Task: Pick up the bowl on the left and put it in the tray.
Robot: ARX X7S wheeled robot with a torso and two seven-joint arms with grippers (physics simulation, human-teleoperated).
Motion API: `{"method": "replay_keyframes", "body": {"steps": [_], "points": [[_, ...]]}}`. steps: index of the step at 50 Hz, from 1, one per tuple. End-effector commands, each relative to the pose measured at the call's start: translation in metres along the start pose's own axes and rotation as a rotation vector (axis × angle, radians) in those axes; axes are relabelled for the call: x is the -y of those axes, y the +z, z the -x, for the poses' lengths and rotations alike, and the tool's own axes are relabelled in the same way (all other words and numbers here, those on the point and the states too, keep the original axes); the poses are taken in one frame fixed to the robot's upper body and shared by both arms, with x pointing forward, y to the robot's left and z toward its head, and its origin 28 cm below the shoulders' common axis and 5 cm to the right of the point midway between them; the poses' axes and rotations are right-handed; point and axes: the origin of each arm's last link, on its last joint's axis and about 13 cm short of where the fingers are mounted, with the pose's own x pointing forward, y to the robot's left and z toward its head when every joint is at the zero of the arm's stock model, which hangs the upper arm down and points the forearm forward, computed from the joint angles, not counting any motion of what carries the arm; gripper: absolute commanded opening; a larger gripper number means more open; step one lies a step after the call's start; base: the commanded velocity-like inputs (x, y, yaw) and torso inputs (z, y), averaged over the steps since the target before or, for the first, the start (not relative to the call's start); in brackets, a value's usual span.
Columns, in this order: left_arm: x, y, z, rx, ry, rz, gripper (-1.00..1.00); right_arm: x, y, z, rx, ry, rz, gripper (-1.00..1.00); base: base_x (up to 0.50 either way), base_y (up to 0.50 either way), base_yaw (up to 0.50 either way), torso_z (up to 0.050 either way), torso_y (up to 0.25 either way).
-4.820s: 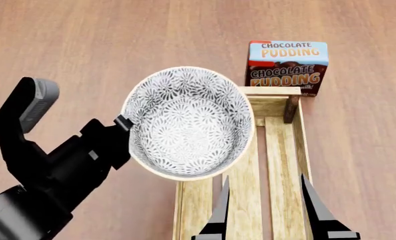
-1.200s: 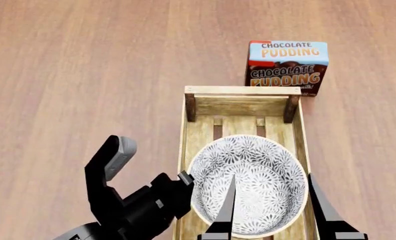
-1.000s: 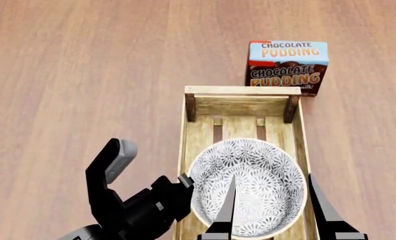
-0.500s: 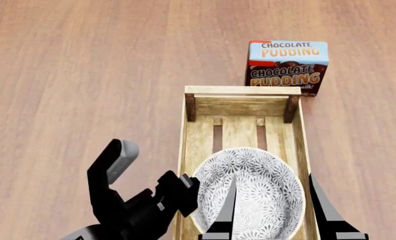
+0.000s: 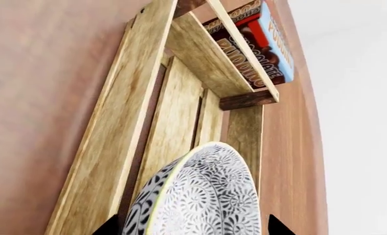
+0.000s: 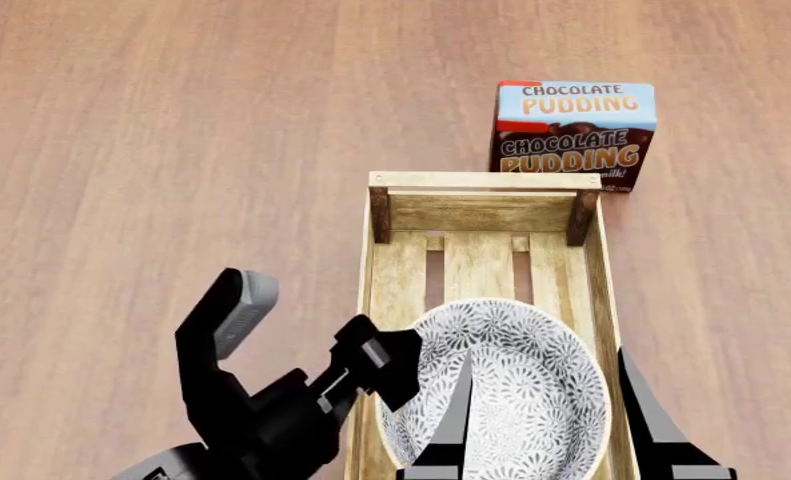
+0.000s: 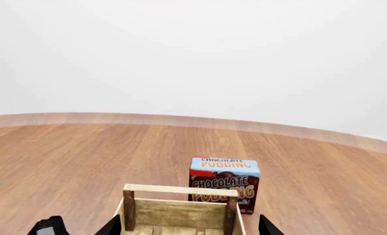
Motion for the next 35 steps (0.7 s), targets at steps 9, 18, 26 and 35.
{"method": "replay_keyframes", "body": {"steps": [9,18,26,35], "points": [[0.005,-0.001,0.003,0.021,-0.04,-0.015,1.0,0.0,0.002,-0.002,0.015,0.008,-0.016,1.0,0.0,0.0,0.0,0.0,0.0],[0.005,-0.001,0.003,0.026,-0.041,-0.021,1.0,0.0,0.002,-0.002,0.015,0.008,-0.016,1.0,0.0,0.0,0.0,0.0,0.0],[0.001,0.0,0.003,0.03,-0.027,-0.016,1.0,0.0,0.002,-0.001,0.015,0.009,-0.015,1.0,0.0,0.0,0.0,0.0,0.0],[-0.007,0.002,0.001,0.051,0.006,-0.026,1.0,0.0,0.002,-0.001,0.012,0.012,-0.016,1.0,0.0,0.0,0.0,0.0,0.0]]}}
